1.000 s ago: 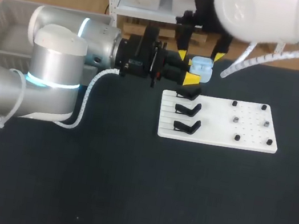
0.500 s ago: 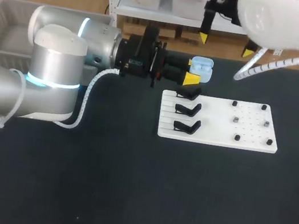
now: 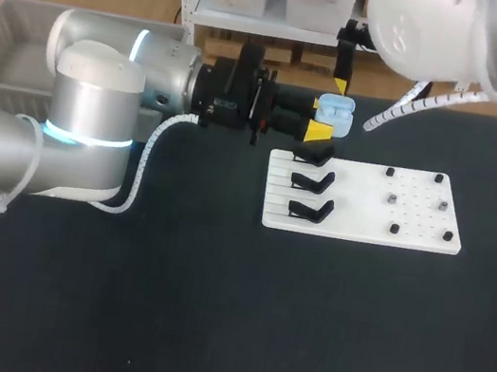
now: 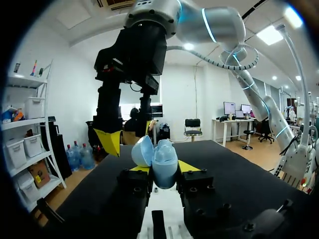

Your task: Pick up each earbud case from the left stands, insert the matching earbuds, close the lid, and place the case in the box.

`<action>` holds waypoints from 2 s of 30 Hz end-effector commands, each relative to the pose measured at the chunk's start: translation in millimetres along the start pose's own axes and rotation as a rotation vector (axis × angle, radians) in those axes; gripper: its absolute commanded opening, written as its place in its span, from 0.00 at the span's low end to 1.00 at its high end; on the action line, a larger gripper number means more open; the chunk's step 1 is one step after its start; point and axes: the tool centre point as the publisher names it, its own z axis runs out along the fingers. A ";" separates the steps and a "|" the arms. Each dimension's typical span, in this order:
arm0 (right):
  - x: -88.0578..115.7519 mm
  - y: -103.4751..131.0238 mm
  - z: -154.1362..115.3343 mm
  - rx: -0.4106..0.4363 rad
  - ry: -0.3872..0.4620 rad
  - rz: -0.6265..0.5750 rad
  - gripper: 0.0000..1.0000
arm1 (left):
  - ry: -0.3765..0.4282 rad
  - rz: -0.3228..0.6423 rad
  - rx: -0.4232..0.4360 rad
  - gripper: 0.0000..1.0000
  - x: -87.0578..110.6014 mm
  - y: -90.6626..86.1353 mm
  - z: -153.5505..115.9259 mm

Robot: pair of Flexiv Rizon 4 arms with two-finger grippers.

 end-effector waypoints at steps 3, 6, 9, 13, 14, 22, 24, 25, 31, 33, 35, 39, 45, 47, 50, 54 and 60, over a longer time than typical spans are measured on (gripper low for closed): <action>13.5 -10.9 -11.1 0.000 0.006 -0.007 1.00 | 0.001 0.000 0.000 0.00 0.2 0.3 0.1; 20.9 -15.4 -12.5 0.004 0.016 -0.011 1.00 | 0.001 0.000 0.000 0.00 0.2 0.3 0.1; 25.8 -18.7 -10.8 0.009 0.026 -0.015 1.00 | 0.001 0.000 0.000 0.00 0.2 0.3 0.1; 31.0 -20.9 -12.1 0.004 0.044 -0.021 1.00 | 0.001 0.000 0.000 0.00 0.2 0.3 0.1; 32.4 -21.1 -12.8 0.002 0.047 -0.022 1.00 | 0.001 0.000 0.000 0.00 0.2 0.3 0.1; 35.1 -21.6 -21.1 -0.048 0.006 -0.021 1.00 | 0.001 0.000 0.000 0.00 0.2 0.3 0.1; 29.8 -23.5 -31.5 -0.097 -0.043 0.004 1.00 | 0.001 0.000 0.000 0.00 0.2 0.3 0.1; 27.5 -25.1 -38.8 -0.126 -0.075 0.016 1.00 | 0.001 0.000 0.000 0.00 0.2 0.3 0.1; 29.6 -47.2 -93.4 -0.254 -0.259 -0.031 1.00 | 0.010 -0.004 -0.013 0.00 -4.4 -3.2 -6.1; 36.3 -55.4 -105.4 -0.301 -0.248 -0.033 1.00 | 0.021 -0.019 -0.034 0.00 -12.2 -9.5 -17.5; 44.0 -62.4 -110.5 -0.325 -0.238 -0.040 1.00 | 0.028 -0.032 -0.062 0.00 -20.5 -15.4 -29.0; 47.1 -65.6 -112.7 -0.336 -0.224 -0.037 1.00 | 0.065 -0.029 -0.113 0.00 -38.4 -25.4 -45.8; 47.1 -65.6 -112.7 -0.336 -0.224 -0.037 1.00 | 0.095 -0.060 -0.278 0.00 -42.6 -26.5 -89.5; 47.1 -65.6 -112.7 -0.336 -0.224 -0.037 1.00 | 0.107 -0.084 -0.353 0.00 -39.5 -22.7 -110.2; 47.1 -65.6 -112.7 -0.336 -0.224 -0.037 1.00 | 0.114 -0.122 -0.474 0.00 -36.8 -11.8 -146.1; 47.1 -65.6 -112.7 -0.336 -0.224 -0.037 1.00 | 0.195 -0.139 -0.561 0.00 -37.1 9.9 -195.7; 47.1 -65.6 -112.7 -0.336 -0.224 -0.037 1.00 | 0.282 -0.211 -0.673 0.00 -14.8 42.4 -268.1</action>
